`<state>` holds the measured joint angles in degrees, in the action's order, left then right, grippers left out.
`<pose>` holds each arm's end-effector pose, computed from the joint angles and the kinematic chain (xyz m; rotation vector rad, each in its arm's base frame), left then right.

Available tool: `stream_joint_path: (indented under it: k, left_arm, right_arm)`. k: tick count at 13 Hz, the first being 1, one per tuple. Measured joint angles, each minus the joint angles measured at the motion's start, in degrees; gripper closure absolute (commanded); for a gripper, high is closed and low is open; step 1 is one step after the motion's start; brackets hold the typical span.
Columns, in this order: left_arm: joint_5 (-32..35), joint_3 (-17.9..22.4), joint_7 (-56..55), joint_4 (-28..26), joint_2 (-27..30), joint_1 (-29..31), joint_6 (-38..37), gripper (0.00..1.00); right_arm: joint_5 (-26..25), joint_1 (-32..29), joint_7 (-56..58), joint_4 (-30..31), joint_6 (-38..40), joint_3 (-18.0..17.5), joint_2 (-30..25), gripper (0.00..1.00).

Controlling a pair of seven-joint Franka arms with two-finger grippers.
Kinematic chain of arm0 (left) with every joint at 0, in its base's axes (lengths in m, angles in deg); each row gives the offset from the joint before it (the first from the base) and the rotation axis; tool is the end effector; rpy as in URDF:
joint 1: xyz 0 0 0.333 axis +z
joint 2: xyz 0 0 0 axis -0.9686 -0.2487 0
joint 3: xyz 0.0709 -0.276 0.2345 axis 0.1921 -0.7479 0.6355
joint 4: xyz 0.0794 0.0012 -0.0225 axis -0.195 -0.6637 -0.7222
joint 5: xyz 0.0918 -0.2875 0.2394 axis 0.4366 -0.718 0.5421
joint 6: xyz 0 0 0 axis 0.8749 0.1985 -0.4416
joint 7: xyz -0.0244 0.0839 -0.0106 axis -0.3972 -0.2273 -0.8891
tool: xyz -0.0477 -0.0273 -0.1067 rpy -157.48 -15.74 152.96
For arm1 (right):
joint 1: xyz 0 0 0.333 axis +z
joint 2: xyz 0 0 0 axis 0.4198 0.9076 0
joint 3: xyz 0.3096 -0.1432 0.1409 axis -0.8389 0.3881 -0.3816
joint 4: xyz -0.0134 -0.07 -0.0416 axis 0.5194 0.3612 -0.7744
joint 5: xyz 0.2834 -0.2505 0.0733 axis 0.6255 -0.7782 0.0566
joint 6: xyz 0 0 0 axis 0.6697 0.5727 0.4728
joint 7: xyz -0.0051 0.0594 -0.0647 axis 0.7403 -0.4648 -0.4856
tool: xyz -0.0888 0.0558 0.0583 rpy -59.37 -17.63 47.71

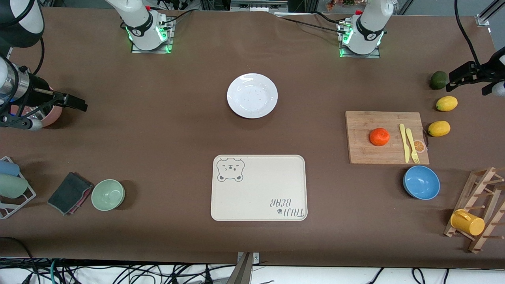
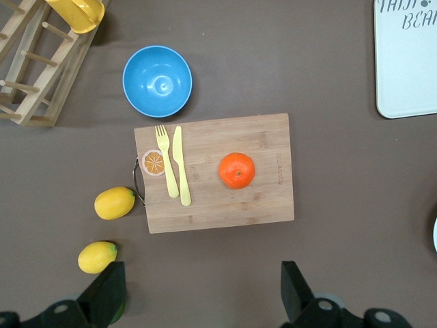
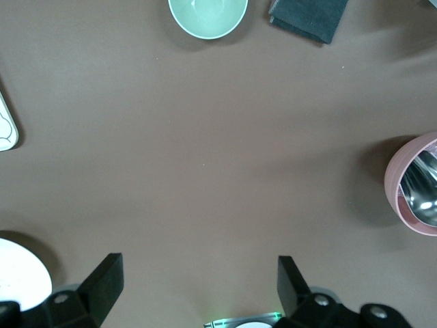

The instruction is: Place orange and plate with both arms

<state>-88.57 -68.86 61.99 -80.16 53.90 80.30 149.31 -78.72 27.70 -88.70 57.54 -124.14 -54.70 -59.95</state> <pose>0.5188 0.0477 0.6513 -3.1366 0.1461 0.0869 0.5798 0.0091 0.5896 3.1003 -0.2857 -0.2742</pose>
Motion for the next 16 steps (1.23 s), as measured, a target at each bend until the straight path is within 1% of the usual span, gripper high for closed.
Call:
stream_joint_path:
  k: [8, 16]
  left_arm:
    - [0.0, -0.5, 0.0, 1.3, 0.0, -0.2, 0.0, 0.00]
    - [0.0, -0.5, 0.0, 1.3, -0.5, -0.3, -0.1, 0.00]
  right_arm:
    - [0.0, 0.0, 0.0, 0.0, 0.0, 0.0, 0.0, 0.00]
    - [0.0, 0.0, 0.0, 0.0, 0.0, 0.0, 0.0, 0.00]
